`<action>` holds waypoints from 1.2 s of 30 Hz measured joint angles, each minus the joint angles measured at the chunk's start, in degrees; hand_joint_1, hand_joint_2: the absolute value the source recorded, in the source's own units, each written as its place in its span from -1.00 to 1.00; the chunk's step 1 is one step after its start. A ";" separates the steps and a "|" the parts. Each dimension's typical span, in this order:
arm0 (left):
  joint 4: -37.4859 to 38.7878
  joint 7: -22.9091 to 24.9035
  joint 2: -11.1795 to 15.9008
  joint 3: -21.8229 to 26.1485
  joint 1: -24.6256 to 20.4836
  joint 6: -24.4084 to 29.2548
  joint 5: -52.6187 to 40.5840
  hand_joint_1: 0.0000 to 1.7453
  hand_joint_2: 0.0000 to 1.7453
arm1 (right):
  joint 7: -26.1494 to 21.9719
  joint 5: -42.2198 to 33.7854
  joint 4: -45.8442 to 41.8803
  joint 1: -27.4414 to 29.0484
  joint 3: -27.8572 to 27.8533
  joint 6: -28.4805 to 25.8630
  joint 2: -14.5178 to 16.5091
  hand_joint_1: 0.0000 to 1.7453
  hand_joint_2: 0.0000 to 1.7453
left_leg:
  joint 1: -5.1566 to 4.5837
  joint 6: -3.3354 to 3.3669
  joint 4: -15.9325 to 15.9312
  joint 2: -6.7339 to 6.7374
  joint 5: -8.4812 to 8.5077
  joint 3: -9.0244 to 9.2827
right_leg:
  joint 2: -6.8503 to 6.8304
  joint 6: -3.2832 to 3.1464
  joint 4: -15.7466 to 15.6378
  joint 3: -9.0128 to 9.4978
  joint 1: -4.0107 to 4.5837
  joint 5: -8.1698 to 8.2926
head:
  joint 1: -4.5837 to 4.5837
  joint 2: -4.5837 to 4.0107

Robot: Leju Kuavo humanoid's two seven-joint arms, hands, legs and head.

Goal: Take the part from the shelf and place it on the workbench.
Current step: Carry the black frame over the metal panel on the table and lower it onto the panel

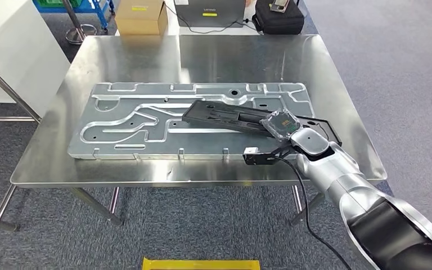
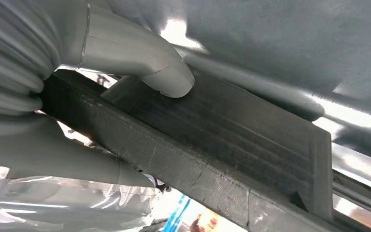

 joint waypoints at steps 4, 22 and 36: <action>0.02 -0.88 0.03 -0.15 -0.07 -0.35 -0.10 -1.00 1.00 | -0.14 -0.57 0.11 0.87 -0.27 -1.71 -0.72 -1.00 -1.00 | 0.33 1.22 -0.80 0.24 0.48 0.44 | 0.01 1.17 2.37 -0.78 -0.17 -1.87 | 0.05 0.00; 0.04 -0.57 -0.32 -0.37 -0.08 0.26 -0.67 -1.00 -1.00 | -21.75 -29.48 -21.91 14.13 -19.34 -18.72 -2.93 -1.00 -1.00 | 0.33 -1.25 11.38 0.08 -6.15 -5.17 | -0.53 -0.78 -1.02 0.90 -0.63 -0.03 | -0.13 0.00; 0.04 -2.82 -0.88 2.56 0.86 -0.27 2.61 -1.00 -1.00 | -21.88 -48.84 -75.39 38.39 -32.97 -24.83 -17.38 -1.00 -1.00 | 0.27 1.63 -1.15 -0.08 -0.30 1.33 | -0.44 1.80 6.84 -1.71 -0.55 -5.76 | 0.02 0.00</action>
